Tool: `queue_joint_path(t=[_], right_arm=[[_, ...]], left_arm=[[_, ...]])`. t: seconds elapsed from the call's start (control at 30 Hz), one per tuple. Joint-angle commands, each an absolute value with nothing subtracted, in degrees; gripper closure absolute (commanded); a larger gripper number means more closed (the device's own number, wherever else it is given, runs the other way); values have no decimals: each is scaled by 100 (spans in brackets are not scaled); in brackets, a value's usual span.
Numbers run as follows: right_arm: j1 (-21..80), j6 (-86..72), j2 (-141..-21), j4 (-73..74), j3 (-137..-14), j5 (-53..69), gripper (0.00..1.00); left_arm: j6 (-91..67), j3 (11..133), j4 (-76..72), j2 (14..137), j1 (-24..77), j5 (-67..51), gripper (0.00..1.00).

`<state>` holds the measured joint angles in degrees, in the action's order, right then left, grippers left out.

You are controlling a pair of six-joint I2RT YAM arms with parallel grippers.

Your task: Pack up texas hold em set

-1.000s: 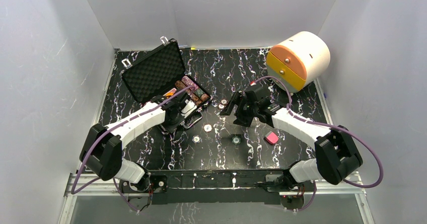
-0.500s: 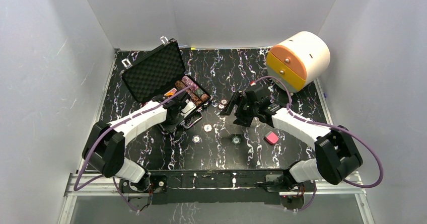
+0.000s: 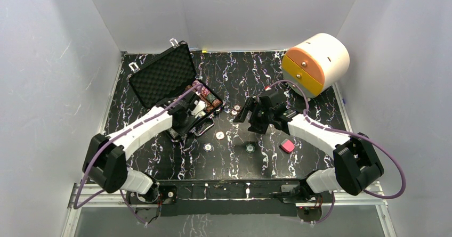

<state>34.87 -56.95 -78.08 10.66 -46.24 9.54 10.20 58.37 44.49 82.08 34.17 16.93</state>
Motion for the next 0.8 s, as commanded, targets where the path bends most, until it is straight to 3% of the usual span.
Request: queue_joint_path(t=[0.0,0.1,0.27,0.33,0.6,0.77], right_arm=[[3454,-5073,-7629,1466,-4977,501,9],[3454,-4321,-7702,1863,-5239,93,9],[3453,-3483,-8030,2643,-5700,-327,9],[3460,-3370,-8148,2829,-5792,-319,10],[3635,-3125,-8723,2920,-6174,-690,10],[3643,-3126,-9503,2796,-6915,-960,16]], left_arm=[[725,6204,4085,7455,3379,1440,63],[64,6205,3420,6893,3375,1533,49],[-1378,5916,2445,6018,3368,1828,12],[-1743,5878,2377,5840,3367,1751,4],[-3043,5623,2459,5538,3366,1931,2],[-3187,5324,2145,5331,3366,1742,2]])
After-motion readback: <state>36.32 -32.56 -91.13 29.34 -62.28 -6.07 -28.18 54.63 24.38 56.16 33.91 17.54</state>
